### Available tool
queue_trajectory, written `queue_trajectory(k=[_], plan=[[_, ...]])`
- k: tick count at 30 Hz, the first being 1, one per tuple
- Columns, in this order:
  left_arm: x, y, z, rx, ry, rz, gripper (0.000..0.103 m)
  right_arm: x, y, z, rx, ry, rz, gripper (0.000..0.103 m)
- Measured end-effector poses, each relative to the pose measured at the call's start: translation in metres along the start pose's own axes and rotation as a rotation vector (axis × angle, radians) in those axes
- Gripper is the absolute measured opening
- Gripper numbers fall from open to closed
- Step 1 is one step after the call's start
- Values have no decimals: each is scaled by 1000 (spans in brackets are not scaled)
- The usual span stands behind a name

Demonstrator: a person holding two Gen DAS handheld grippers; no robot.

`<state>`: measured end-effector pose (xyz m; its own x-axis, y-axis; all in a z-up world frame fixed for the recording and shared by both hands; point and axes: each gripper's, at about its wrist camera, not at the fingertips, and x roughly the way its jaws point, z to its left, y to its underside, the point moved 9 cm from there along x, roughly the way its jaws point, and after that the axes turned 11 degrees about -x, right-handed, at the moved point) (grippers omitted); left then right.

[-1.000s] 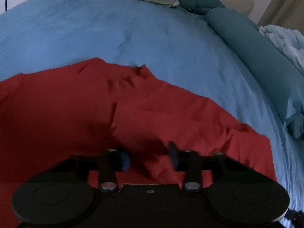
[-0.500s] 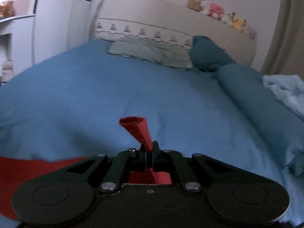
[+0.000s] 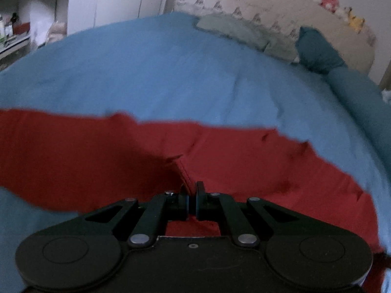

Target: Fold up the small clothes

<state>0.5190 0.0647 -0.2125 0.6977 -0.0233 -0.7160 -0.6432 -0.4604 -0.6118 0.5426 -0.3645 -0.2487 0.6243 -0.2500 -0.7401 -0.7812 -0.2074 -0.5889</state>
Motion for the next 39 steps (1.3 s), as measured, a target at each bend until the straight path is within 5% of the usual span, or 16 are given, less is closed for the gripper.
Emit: queue_trajectory(k=[3, 6, 8, 9, 14, 17, 21, 25, 29, 32, 34, 39], plan=[[0, 13, 13, 26, -30, 24, 10, 0, 0, 3, -42, -27, 14, 102], [-13, 14, 24, 27, -71, 23, 28, -2, 3, 1, -67, -75, 43, 103], [-27, 12, 36, 24, -115, 18, 49, -7, 4, -1, -73, -122, 68, 103], [-36, 9, 40, 32, -140, 5, 50, -13, 3, -1, -81, -144, 68, 103], [-62, -4, 27, 114, -86, -29, 61, -60, -31, 24, -8, -344, -88, 103], [-54, -6, 5, 146, -21, -16, 62, -47, -45, 52, 14, -375, -100, 103], [-39, -3, -19, 186, 14, -8, 62, -7, -16, 63, 106, -378, 43, 103], [-27, 4, -29, 194, 40, 17, 63, -21, -18, 61, 93, -381, 5, 103], [-15, 16, -30, 209, 54, 56, 64, -27, -60, 60, 79, -406, -132, 103], [2, 33, -25, 228, 34, 124, 64, 7, -74, 65, 95, -399, -93, 103], [4, 38, -24, 254, 48, 96, 65, 38, -71, 57, 138, -360, -48, 103], [-2, 38, -19, 230, 50, 81, 66, 41, -70, 56, 151, -346, -108, 103]])
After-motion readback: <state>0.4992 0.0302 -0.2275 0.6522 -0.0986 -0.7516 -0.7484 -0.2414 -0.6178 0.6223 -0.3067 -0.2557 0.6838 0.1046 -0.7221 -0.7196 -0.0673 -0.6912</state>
